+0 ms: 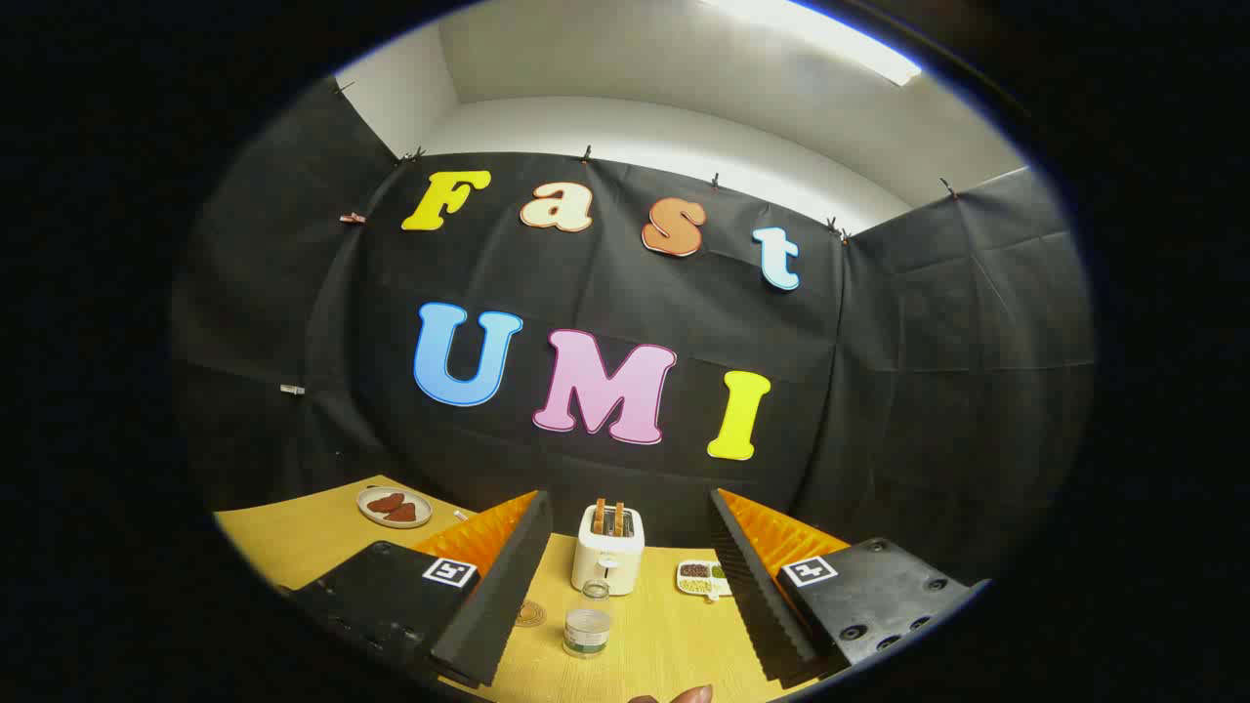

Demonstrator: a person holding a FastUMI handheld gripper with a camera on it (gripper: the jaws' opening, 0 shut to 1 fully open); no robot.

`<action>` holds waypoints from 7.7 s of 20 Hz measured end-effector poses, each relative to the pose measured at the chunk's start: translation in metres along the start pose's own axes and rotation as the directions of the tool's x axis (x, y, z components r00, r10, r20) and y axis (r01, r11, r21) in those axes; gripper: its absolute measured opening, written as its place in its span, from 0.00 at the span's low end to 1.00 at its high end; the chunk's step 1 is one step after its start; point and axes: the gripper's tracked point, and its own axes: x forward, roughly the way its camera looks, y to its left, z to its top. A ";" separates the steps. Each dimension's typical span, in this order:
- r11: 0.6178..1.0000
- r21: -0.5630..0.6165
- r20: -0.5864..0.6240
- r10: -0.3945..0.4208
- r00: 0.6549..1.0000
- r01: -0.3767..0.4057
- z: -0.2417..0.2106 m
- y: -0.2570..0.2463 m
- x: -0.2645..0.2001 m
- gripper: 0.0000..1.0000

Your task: Take the bottle from table, then pour the juice into the cup, finally place the bottle on the coaster

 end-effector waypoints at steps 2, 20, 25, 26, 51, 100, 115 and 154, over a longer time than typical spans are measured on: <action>1.000 0.008 -0.004 0.019 1.000 -0.019 0.000 0.005 -0.001 0.97; 0.999 0.005 -0.021 0.035 0.999 -0.034 -0.024 0.012 -0.007 0.97; 0.998 -0.002 -0.013 0.056 0.998 -0.056 -0.049 0.019 0.002 0.97; 0.998 0.002 -0.015 0.062 0.998 -0.062 -0.057 0.021 0.005 0.97; 0.994 0.095 -0.197 0.071 0.978 -0.053 -0.333 0.054 0.099 0.98; 0.204 -0.902 -0.326 0.260 0.909 -0.381 -0.256 0.197 0.109 0.73; -0.005 -0.945 -0.315 0.283 0.906 -0.327 -0.262 0.201 0.117 0.73; -0.246 -0.950 -0.268 0.322 0.908 -0.193 -0.224 0.206 0.128 0.73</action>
